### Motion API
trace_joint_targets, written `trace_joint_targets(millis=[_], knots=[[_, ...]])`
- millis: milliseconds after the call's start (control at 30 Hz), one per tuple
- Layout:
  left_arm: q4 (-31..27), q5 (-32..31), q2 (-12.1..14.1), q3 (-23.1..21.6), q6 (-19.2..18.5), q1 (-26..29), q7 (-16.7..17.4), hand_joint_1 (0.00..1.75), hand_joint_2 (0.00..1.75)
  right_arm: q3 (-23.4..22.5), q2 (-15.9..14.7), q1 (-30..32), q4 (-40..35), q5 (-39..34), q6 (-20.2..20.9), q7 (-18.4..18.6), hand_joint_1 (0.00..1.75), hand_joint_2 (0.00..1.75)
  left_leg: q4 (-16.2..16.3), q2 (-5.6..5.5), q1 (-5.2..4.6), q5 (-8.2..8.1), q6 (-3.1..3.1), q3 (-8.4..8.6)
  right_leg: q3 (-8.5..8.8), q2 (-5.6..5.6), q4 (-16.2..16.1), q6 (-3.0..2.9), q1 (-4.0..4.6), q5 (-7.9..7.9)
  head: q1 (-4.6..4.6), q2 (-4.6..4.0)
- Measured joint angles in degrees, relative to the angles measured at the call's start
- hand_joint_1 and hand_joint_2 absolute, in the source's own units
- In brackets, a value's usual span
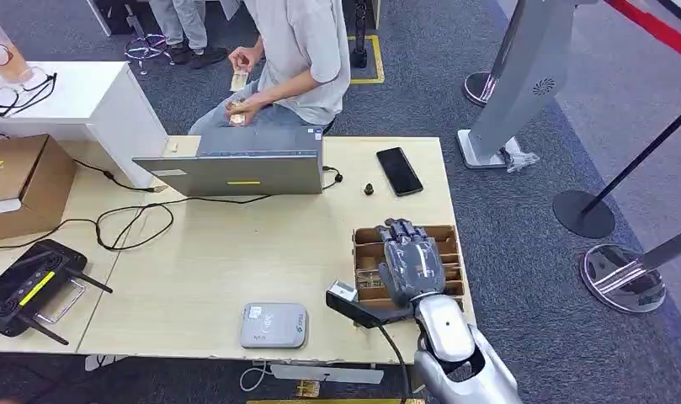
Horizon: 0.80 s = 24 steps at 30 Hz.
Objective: Pass the card to the sensor for recognition and then transmit it.
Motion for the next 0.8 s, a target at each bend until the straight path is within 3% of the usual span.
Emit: trace_joint_targets(millis=[800], knots=[[0.00,-0.68,0.00,0.00,-0.52,-0.03,0.52,0.00,0.00,-0.04,2.21,-2.27,4.39,0.13,0.70,-0.06,0.80,1.75,0.00,0.00,0.00,0.00,0.00,-0.01,0.00,0.00,0.00,0.00,0.00,0.00,0.00,0.00]])
